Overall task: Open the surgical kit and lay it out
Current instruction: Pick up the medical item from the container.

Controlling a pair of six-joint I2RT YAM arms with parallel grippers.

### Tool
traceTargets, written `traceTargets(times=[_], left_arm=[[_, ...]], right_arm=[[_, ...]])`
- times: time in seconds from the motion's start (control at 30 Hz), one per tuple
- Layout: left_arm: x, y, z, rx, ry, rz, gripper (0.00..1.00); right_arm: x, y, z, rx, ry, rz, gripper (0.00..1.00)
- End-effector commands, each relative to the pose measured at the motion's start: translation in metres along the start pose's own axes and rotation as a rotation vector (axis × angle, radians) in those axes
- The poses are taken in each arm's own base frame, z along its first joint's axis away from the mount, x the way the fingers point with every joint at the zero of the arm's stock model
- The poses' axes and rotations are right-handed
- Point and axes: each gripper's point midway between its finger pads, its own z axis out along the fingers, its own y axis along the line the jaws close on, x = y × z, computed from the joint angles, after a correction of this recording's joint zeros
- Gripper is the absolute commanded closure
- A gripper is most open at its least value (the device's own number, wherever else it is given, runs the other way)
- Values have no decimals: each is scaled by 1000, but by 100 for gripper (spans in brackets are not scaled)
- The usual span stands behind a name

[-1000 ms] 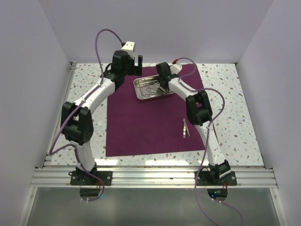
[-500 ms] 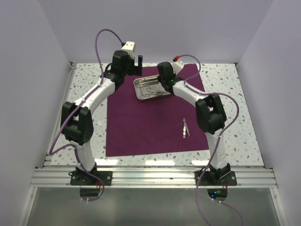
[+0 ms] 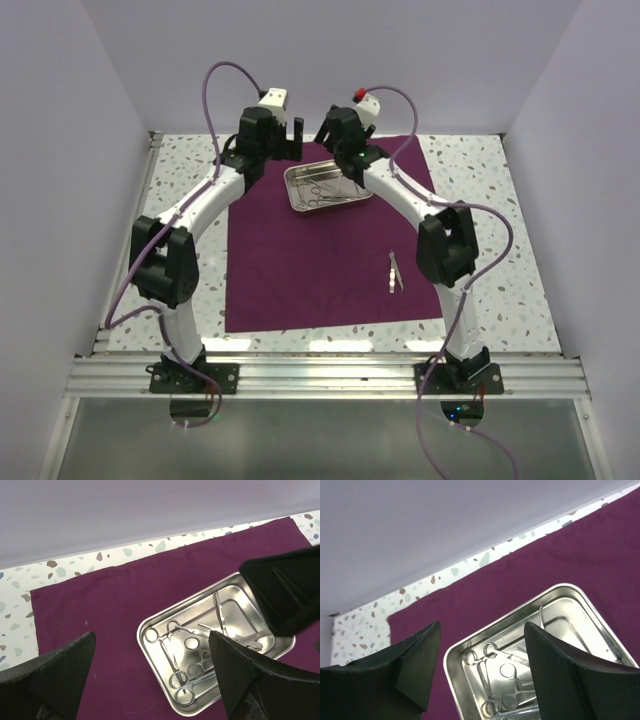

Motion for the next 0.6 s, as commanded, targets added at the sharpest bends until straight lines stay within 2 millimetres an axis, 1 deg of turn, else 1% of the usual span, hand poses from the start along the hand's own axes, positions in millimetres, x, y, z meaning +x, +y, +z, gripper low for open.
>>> traceTargets(times=[0.0, 0.07, 0.1, 0.13, 0.17, 0.2, 0.33, 0.37, 0.4, 0.43, 0.57], left_arm=[[-30, 1, -13, 11, -82, 8, 1], [-31, 2, -14, 9, -87, 9, 1], [-31, 2, -14, 9, -87, 10, 1], [-31, 2, -13, 7, -86, 10, 1], [-31, 2, -13, 7, -86, 10, 1], [-31, 2, -12, 7, -86, 11, 1], [-30, 3, -11, 2, -85, 11, 0], [-30, 3, -11, 2, -83, 13, 1], [-31, 3, -11, 2, -85, 13, 0], [-31, 4, -12, 1, -85, 13, 1], [-31, 5, -13, -5, -86, 15, 0]], right_arm=[[38, -15, 26, 46, 125, -163, 28], [47, -19, 31, 55, 161, -196, 28], [42, -14, 34, 40, 156, -197, 29], [53, -20, 40, 54, 176, -212, 31], [57, -25, 41, 70, 190, -227, 33], [56, -26, 43, 70, 189, -231, 36], [68, -36, 48, 89, 219, -277, 40], [78, -43, 51, 105, 240, -301, 40], [79, -44, 53, 108, 244, -311, 41], [90, -53, 56, 129, 267, -333, 41], [105, -64, 64, 147, 296, -355, 44]])
